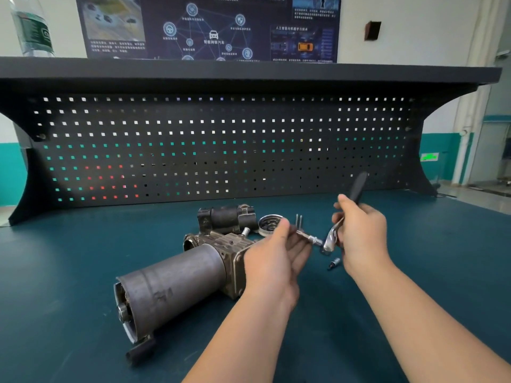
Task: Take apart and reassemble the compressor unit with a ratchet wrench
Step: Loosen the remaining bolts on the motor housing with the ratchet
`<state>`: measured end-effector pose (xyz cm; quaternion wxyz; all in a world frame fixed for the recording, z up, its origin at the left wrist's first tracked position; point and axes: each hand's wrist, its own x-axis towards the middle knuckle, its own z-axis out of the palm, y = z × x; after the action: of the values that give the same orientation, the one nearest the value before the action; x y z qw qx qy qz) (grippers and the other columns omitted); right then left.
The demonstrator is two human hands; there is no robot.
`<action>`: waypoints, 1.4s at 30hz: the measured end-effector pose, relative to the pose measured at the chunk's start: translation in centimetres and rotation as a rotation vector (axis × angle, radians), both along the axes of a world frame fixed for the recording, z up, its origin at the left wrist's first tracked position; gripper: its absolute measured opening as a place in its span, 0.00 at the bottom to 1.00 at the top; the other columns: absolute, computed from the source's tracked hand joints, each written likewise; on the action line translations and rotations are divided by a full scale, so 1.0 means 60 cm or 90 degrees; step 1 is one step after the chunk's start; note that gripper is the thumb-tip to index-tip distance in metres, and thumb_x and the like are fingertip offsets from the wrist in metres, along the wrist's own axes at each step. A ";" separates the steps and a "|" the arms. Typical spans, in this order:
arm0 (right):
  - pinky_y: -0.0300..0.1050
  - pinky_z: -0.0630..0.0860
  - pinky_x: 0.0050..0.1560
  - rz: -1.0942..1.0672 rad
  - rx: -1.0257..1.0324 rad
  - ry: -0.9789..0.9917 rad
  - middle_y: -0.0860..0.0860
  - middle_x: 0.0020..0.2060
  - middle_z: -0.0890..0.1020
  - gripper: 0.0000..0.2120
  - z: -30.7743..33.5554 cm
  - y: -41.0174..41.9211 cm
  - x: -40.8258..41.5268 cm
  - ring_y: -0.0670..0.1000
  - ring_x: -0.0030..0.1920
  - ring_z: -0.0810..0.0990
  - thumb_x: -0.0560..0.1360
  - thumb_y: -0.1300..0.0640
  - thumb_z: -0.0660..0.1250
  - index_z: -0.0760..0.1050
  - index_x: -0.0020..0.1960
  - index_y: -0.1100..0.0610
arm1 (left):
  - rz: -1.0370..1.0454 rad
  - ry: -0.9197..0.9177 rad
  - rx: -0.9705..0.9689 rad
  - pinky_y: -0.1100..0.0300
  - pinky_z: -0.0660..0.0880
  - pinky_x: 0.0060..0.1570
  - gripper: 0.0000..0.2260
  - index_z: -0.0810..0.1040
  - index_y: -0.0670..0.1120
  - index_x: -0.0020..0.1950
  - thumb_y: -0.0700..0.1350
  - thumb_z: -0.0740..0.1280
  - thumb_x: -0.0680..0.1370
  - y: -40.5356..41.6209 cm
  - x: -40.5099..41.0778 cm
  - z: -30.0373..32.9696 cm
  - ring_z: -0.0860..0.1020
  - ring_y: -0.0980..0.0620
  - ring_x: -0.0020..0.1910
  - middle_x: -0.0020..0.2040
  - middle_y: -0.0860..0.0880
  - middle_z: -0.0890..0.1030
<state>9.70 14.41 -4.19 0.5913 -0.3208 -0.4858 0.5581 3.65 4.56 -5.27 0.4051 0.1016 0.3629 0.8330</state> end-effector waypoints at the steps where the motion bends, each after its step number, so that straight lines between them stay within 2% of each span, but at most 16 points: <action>1: 0.33 0.60 0.19 0.015 -0.078 0.060 0.50 0.26 0.74 0.11 -0.003 0.008 0.002 0.42 0.15 0.64 0.77 0.55 0.65 0.74 0.36 0.57 | 0.041 0.045 0.005 0.60 0.81 0.35 0.07 0.77 0.38 0.41 0.40 0.66 0.77 0.003 -0.006 0.007 0.83 0.49 0.36 0.37 0.42 0.83; 3: 0.30 0.58 0.17 0.026 -0.212 0.171 0.51 0.28 0.73 0.12 -0.011 0.023 0.008 0.43 0.13 0.63 0.78 0.57 0.63 0.73 0.36 0.58 | 0.108 0.179 -0.051 0.56 0.81 0.40 0.10 0.77 0.39 0.36 0.40 0.66 0.77 0.019 -0.024 0.020 0.83 0.46 0.37 0.37 0.41 0.83; 4: 0.29 0.57 0.16 0.024 -0.256 0.217 0.51 0.28 0.72 0.12 -0.016 0.029 0.010 0.43 0.13 0.63 0.78 0.58 0.63 0.71 0.36 0.58 | 0.140 0.310 -0.142 0.53 0.81 0.44 0.11 0.77 0.40 0.36 0.42 0.66 0.77 0.035 -0.035 0.026 0.83 0.44 0.40 0.39 0.40 0.83; 7: 0.28 0.58 0.17 -0.021 -0.301 0.250 0.50 0.28 0.72 0.12 -0.029 0.046 0.014 0.44 0.14 0.65 0.78 0.58 0.62 0.70 0.35 0.57 | 0.154 0.839 -0.544 0.58 0.75 0.44 0.10 0.79 0.39 0.45 0.45 0.65 0.77 0.090 -0.059 0.034 0.81 0.43 0.48 0.47 0.41 0.82; 9: 0.31 0.62 0.18 -0.051 -0.292 0.227 0.50 0.28 0.73 0.11 -0.035 0.057 0.012 0.46 0.21 0.69 0.77 0.57 0.63 0.70 0.36 0.56 | 0.113 1.019 -0.698 0.58 0.73 0.45 0.08 0.78 0.40 0.53 0.39 0.65 0.75 0.123 -0.069 0.026 0.78 0.44 0.54 0.54 0.42 0.80; 11: 0.40 0.67 0.24 -0.062 -0.277 0.213 0.51 0.28 0.75 0.10 -0.039 0.065 0.008 0.48 0.26 0.71 0.77 0.57 0.64 0.71 0.37 0.56 | 0.056 1.072 -0.787 0.56 0.72 0.44 0.12 0.76 0.40 0.57 0.34 0.62 0.74 0.149 -0.080 0.011 0.77 0.43 0.57 0.57 0.42 0.78; 14: 0.46 0.68 0.31 -0.065 -0.261 0.217 0.52 0.28 0.75 0.10 -0.043 0.072 0.000 0.51 0.27 0.71 0.76 0.57 0.65 0.71 0.37 0.57 | 0.029 1.051 -0.838 0.56 0.70 0.44 0.16 0.75 0.41 0.58 0.31 0.59 0.73 0.178 -0.097 -0.012 0.76 0.43 0.57 0.59 0.43 0.77; 18: 0.48 0.69 0.34 -0.068 -0.266 0.210 0.52 0.27 0.75 0.10 -0.045 0.075 -0.004 0.52 0.28 0.71 0.76 0.58 0.64 0.71 0.37 0.58 | 0.032 1.049 -0.851 0.55 0.71 0.45 0.15 0.75 0.43 0.58 0.32 0.61 0.73 0.196 -0.103 -0.023 0.76 0.43 0.57 0.59 0.43 0.78; 23: 0.43 0.69 0.30 -0.063 -0.320 0.217 0.52 0.29 0.76 0.07 -0.044 0.071 -0.002 0.50 0.28 0.72 0.76 0.59 0.63 0.72 0.40 0.59 | 0.030 1.060 -0.851 0.56 0.73 0.48 0.14 0.76 0.42 0.57 0.33 0.61 0.74 0.190 -0.103 -0.012 0.76 0.43 0.57 0.58 0.43 0.78; 25: 0.39 0.67 0.26 -0.052 -0.321 0.210 0.52 0.29 0.76 0.06 -0.041 0.065 -0.002 0.49 0.24 0.71 0.76 0.59 0.63 0.72 0.43 0.61 | 0.095 1.039 -0.762 0.58 0.73 0.46 0.10 0.77 0.40 0.54 0.35 0.60 0.76 0.174 -0.089 0.011 0.77 0.43 0.56 0.56 0.42 0.79; 28: 0.32 0.62 0.18 -0.005 -0.291 0.229 0.55 0.29 0.76 0.03 -0.028 0.050 -0.001 0.45 0.15 0.67 0.78 0.62 0.61 0.69 0.49 0.62 | 0.158 0.890 -0.617 0.60 0.73 0.45 0.09 0.77 0.41 0.50 0.40 0.58 0.80 0.131 -0.051 0.034 0.79 0.45 0.53 0.53 0.43 0.81; 30: 0.31 0.61 0.17 0.068 -0.250 0.194 0.56 0.28 0.76 0.03 -0.019 0.028 -0.005 0.44 0.14 0.66 0.78 0.64 0.60 0.68 0.45 0.62 | 0.137 0.574 -0.415 0.54 0.78 0.49 0.10 0.75 0.40 0.47 0.44 0.58 0.80 0.084 -0.020 0.022 0.80 0.42 0.50 0.51 0.39 0.81; 32: 0.32 0.62 0.17 0.153 -0.174 0.093 0.54 0.24 0.77 0.06 -0.012 0.000 -0.013 0.44 0.15 0.67 0.77 0.65 0.60 0.68 0.41 0.60 | 0.095 0.266 -0.224 0.53 0.81 0.40 0.11 0.74 0.38 0.47 0.44 0.58 0.81 0.024 0.007 0.006 0.83 0.43 0.41 0.46 0.38 0.82; 34: 0.35 0.64 0.17 0.223 -0.068 -0.029 0.52 0.21 0.77 0.04 -0.008 -0.033 -0.021 0.46 0.15 0.69 0.77 0.65 0.61 0.68 0.44 0.61 | 0.089 0.043 -0.099 0.55 0.81 0.33 0.11 0.74 0.35 0.48 0.42 0.57 0.82 -0.028 0.020 -0.009 0.83 0.44 0.34 0.40 0.38 0.82; 38: 0.38 0.70 0.20 0.279 0.091 -0.162 0.54 0.25 0.81 0.05 -0.008 -0.090 -0.032 0.53 0.20 0.77 0.75 0.63 0.63 0.67 0.48 0.59 | 0.116 -0.064 -0.045 0.51 0.80 0.36 0.10 0.73 0.32 0.48 0.36 0.54 0.82 -0.087 0.015 -0.024 0.80 0.41 0.43 0.45 0.36 0.80; 42: 0.40 0.72 0.20 0.248 0.153 -0.165 0.55 0.29 0.82 0.05 -0.013 -0.117 -0.036 0.53 0.20 0.78 0.75 0.61 0.64 0.68 0.47 0.60 | 0.090 -0.080 -0.037 0.52 0.81 0.36 0.10 0.73 0.30 0.48 0.35 0.56 0.81 -0.102 0.009 -0.029 0.80 0.41 0.48 0.50 0.34 0.79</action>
<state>7.53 7.37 -4.99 0.4392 -0.2172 -0.6732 0.5538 4.19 -1.57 -7.01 0.3705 0.0112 0.3671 0.8531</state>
